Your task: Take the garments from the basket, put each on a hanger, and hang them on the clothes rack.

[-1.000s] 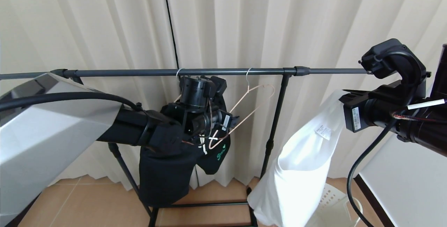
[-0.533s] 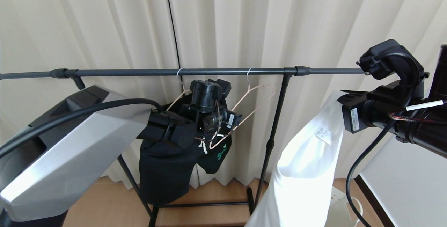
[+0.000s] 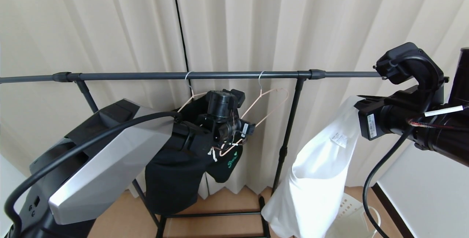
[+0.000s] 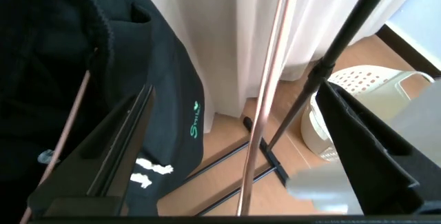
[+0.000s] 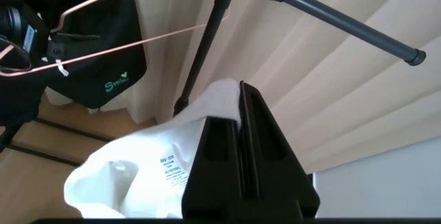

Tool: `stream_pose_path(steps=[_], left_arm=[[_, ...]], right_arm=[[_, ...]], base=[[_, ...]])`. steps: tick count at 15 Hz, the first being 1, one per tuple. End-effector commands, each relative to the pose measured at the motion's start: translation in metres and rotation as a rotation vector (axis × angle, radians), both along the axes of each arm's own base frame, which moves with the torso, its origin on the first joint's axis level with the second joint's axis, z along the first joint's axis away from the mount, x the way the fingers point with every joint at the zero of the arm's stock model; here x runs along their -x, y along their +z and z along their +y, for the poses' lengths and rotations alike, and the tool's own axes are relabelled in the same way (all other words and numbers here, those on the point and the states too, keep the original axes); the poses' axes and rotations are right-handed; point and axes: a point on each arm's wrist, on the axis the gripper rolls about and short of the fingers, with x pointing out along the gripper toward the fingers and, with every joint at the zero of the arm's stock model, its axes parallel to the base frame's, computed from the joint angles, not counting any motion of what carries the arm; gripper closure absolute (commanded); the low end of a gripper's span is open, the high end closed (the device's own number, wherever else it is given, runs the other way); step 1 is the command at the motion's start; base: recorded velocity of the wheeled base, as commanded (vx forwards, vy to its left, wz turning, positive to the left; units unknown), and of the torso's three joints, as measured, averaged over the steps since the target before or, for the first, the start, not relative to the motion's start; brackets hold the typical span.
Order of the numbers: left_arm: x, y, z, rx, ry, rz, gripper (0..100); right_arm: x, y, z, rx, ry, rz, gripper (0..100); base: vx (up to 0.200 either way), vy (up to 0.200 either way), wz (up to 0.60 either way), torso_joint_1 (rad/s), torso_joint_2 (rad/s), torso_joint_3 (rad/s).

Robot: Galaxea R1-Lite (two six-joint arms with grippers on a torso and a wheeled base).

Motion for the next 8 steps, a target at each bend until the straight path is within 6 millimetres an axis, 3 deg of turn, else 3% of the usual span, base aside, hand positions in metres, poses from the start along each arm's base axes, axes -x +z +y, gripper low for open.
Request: stream_pose_path(steps=[1,6,7,8], left_arm=[[-0.0028,-0.0065,-0.0018,-0.004,0.003,0.005,0],[-0.0026,-0.0075,-0.0012,-0.008,0.022,0.006,0],[-0.002,-0.007,-0.0008,-0.009,0.022,0.007,100],[-0.0023,-0.0062,-0.001,-0.006,0.022,0.005,100]], right_arm=[[-0.0005,-0.0009,0.0004,0.002,0.0,0.003,100],[-0.0002,-0.0026,0.0002,0.005,0.0,0.008,100],[0.0004,-0.0019,-0.0001,0.003,0.002,0.006,100],[0.0005,-0.0023,-0.0002,0.004,0.002,0.007,100]], base=[[0.0,0.0,0.0,0.0,0.0,0.0],[0.0,0.0,0.0,0.0,0.0,0.0],[0.0,0.0,0.0,0.0,0.0,0.0],[0.0,0.0,0.0,0.0,0.0,0.0]])
